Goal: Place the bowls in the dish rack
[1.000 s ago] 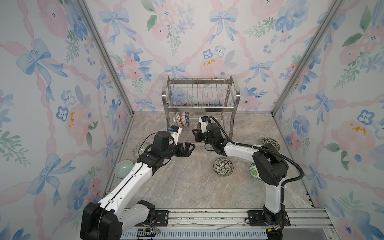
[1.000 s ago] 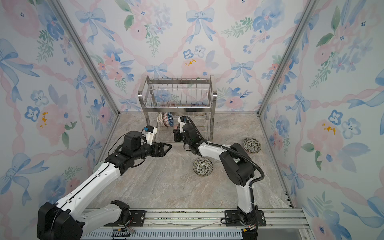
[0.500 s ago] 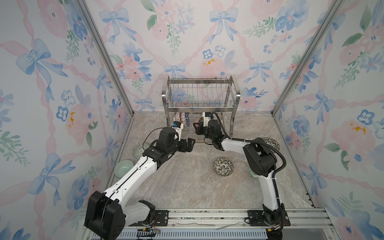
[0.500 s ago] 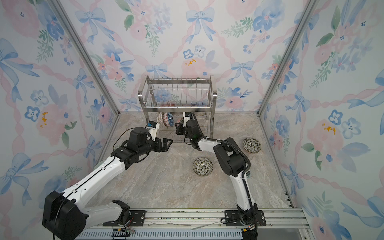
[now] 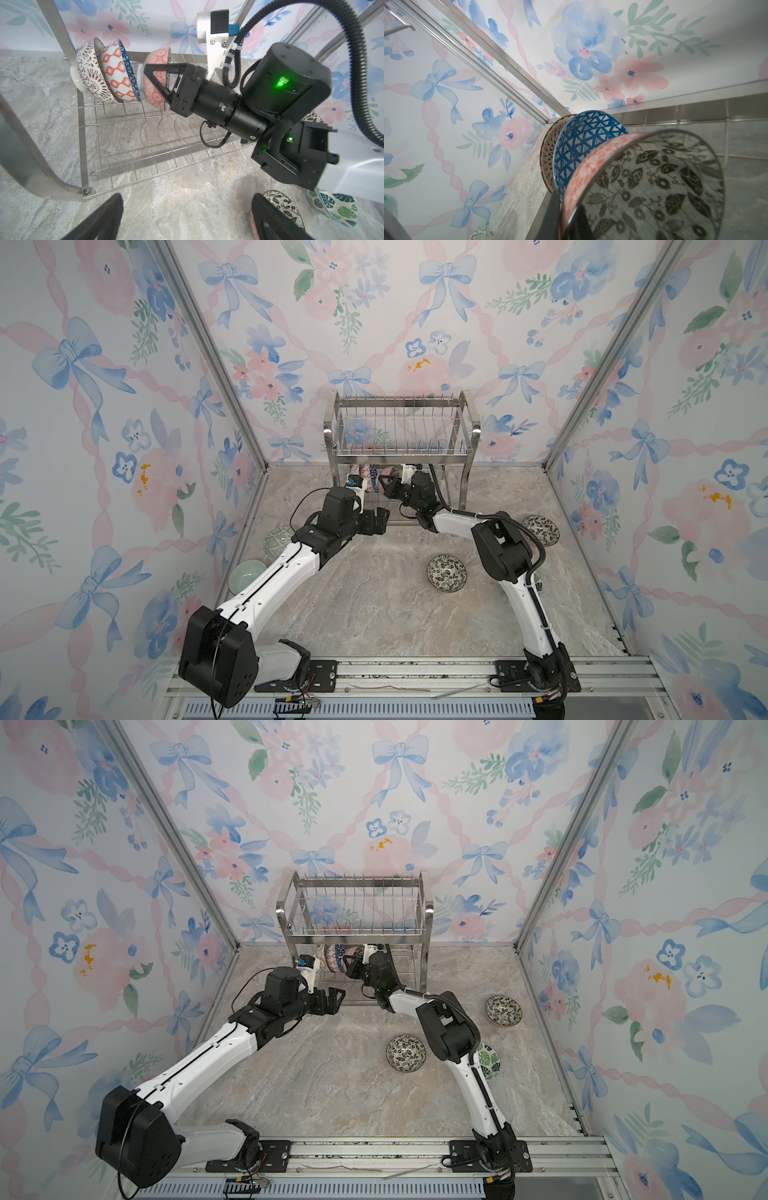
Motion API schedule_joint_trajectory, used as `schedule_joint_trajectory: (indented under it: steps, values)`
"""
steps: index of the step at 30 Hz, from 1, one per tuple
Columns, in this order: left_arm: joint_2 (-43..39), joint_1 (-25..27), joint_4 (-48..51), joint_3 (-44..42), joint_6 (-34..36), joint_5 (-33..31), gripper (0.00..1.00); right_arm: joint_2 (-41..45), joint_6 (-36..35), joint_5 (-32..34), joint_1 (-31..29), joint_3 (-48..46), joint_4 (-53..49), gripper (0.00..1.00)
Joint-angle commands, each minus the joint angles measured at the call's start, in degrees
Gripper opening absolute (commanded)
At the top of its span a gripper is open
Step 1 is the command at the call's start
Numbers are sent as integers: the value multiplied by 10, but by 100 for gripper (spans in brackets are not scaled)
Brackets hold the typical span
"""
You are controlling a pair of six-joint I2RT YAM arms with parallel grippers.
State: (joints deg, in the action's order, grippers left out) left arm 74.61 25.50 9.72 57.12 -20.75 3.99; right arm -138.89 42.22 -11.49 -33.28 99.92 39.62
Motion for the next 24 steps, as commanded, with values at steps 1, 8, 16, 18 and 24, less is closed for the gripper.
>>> schedule_joint_trajectory:
  steps: [1,8,16,18,24]
  values:
    - [4,1,-17,10,5,-12,98,-19,24,-15,9,41,54,0]
    - [11,0,-32,3,5,-11,98,-55,39,-28,12,93,44,0]
    - [16,-3,-38,-5,9,-14,98,-87,68,-41,19,130,60,0]
    - [16,-3,-40,-7,8,-13,98,-93,72,-45,20,137,62,0]
    - [17,-6,-49,-7,12,0,98,-110,85,-62,23,159,67,0]
